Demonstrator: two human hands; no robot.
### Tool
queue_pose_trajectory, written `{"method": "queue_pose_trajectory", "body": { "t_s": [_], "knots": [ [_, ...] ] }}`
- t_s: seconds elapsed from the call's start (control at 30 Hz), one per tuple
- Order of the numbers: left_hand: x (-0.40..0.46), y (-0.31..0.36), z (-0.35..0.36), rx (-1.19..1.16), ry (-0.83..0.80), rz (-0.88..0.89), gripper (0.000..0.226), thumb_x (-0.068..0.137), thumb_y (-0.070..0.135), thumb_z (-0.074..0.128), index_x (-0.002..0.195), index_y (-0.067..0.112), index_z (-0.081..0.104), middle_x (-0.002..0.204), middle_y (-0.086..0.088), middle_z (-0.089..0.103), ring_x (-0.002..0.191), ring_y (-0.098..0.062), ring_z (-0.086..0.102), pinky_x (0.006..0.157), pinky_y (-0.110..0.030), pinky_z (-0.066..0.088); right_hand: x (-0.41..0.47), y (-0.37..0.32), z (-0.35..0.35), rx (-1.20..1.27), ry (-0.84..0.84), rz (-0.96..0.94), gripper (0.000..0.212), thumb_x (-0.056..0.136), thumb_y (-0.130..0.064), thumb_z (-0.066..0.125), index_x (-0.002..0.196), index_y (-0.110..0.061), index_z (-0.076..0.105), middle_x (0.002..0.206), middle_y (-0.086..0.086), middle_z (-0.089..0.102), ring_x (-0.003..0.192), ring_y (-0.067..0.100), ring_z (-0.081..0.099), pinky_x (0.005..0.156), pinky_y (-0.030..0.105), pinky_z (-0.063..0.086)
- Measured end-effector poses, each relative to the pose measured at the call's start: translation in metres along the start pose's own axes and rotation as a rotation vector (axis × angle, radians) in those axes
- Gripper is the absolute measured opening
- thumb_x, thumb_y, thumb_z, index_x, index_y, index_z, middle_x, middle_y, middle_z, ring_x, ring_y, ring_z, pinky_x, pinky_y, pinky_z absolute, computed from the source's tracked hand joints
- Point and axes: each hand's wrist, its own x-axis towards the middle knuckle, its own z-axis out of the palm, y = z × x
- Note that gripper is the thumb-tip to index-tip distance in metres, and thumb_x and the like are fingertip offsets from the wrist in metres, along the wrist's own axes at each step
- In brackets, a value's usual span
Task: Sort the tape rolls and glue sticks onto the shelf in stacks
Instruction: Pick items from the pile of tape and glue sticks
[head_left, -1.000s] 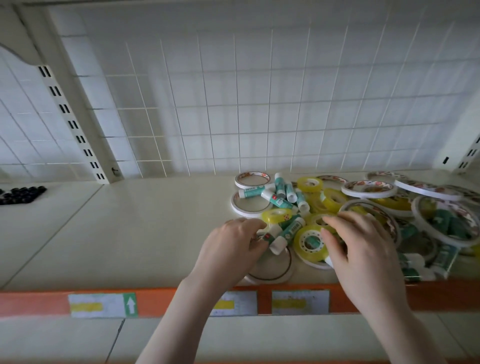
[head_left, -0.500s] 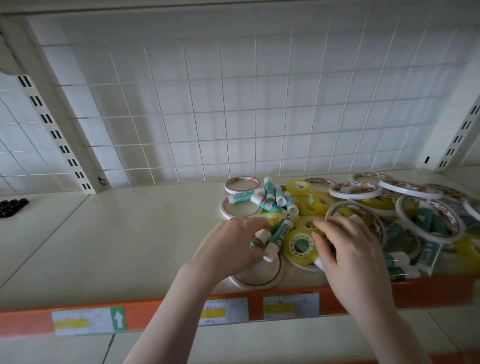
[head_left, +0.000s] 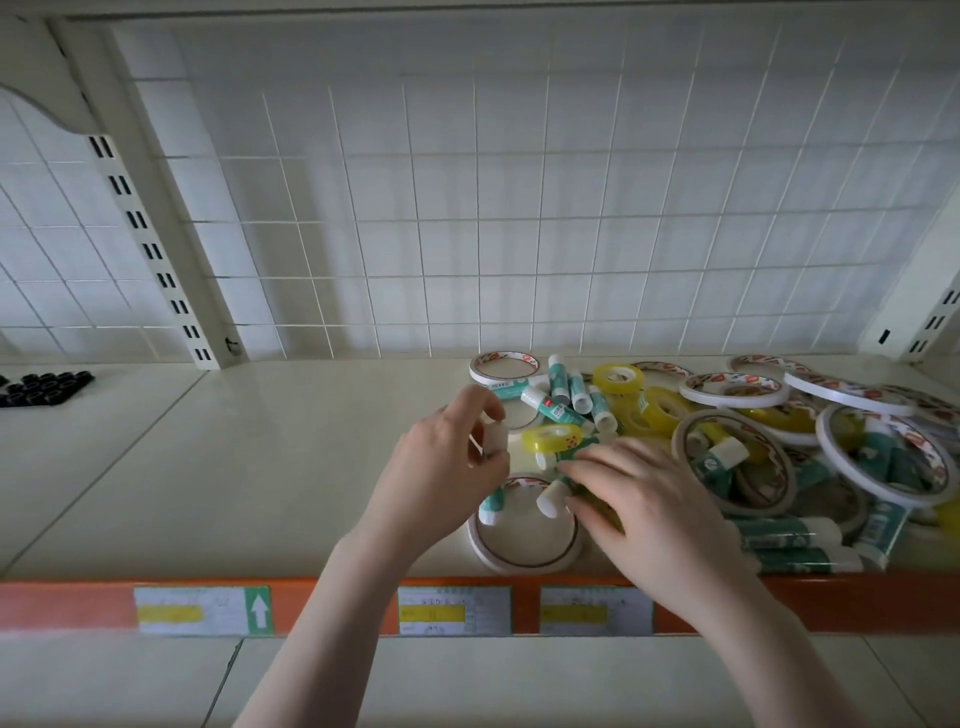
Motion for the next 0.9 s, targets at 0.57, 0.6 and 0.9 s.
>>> {"method": "queue_pose_trajectory", "body": {
  "t_s": [0.57,0.6,0.9],
  "knots": [
    [-0.014,-0.011,-0.019,-0.072,0.174,-0.042,0.027,0.074,0.014,0.071,0.094,0.028,0.060,0.077,0.014,0.060,0.071,-0.004,0.058,0.068,-0.021,0.047,0.014,-0.009,0.014,-0.011,0.014,-0.111,0.020,0.064,-0.010,0.078,0.081,-0.014,0.069,0.080,-0.001,0.063,0.074,0.019,0.062,0.065,0.030,0.055],
    [-0.015,-0.012,-0.020,-0.074,0.183,-0.047,0.027,0.074,0.013,0.072,0.093,0.028,0.060,0.077,0.013,0.060,0.071,-0.005,0.058,0.068,-0.021,0.048,0.014,-0.010,0.013,-0.008,0.043,-0.104,0.021,0.064,-0.009,0.079,0.081,-0.013,0.068,0.080,-0.001,0.064,0.074,0.019,0.063,0.065,0.029,0.055],
    [-0.031,-0.027,-0.036,-0.035,0.305,-0.116,0.033,0.071,0.007,0.075,0.089,0.031,0.060,0.080,0.013,0.063,0.072,-0.007,0.061,0.070,-0.016,0.048,0.032,-0.016,0.016,0.158,0.426,0.009,0.017,0.079,-0.006,0.070,0.096,-0.006,0.068,0.082,0.003,0.068,0.066,0.019,0.064,0.056,0.028,0.054]
  ]
}}
